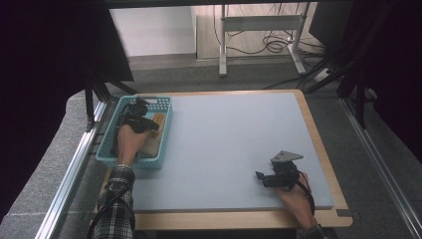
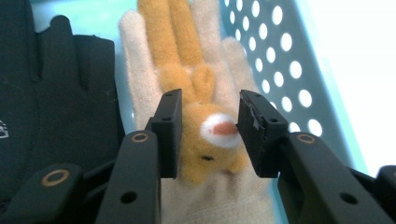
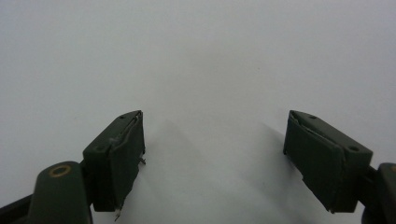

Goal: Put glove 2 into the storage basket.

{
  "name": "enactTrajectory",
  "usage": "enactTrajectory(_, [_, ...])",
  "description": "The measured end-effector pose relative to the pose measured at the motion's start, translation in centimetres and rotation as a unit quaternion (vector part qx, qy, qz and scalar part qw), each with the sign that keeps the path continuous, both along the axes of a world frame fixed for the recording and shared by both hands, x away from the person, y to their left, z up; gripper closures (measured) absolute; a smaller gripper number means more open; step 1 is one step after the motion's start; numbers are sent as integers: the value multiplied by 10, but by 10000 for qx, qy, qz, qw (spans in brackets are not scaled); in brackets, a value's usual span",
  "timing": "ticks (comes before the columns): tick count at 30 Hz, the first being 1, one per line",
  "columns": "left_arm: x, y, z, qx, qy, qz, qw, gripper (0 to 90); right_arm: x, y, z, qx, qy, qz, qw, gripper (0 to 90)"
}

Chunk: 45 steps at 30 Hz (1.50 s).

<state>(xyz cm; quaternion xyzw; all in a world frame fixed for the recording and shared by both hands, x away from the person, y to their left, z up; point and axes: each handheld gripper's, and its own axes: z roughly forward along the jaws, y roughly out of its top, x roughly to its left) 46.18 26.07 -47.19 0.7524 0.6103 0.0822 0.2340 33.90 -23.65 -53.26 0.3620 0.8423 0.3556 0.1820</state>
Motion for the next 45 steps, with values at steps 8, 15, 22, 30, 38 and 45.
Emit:
enactTrajectory(8, [-3, 2, 0, -280, -73, -3, 9996, 590, 0, 0, 0, 2, 2, -1, 10000, 199])
enactTrajectory(15, [-10, 9, 11, -280, -421, 29, 9987, 437, 0, 0, 0, 0, 1, -1, 10000, 199])
enactTrajectory(22, [-15, 12, 17, -310, -625, -11, 9976, 327, 0, 0, 0, 5, 2, -2, 10000, 199])
enactTrajectory(30, [-24, 16, 23, -394, -824, -52, 9958, 238, 0, 0, 0, 3, -1, -5, 10000, 199])
enactTrajectory(38, [-36, 16, 30, -592, -1116, -166, 9918, 142, 0, 0, 0, 8, -2, -6, 10000, 199])
enactTrajectory(45, [-45, 9, 33, -609, -1195, -462, 9899, 86, 0, 0, 0, -2, 1, -3, 10000, 198])
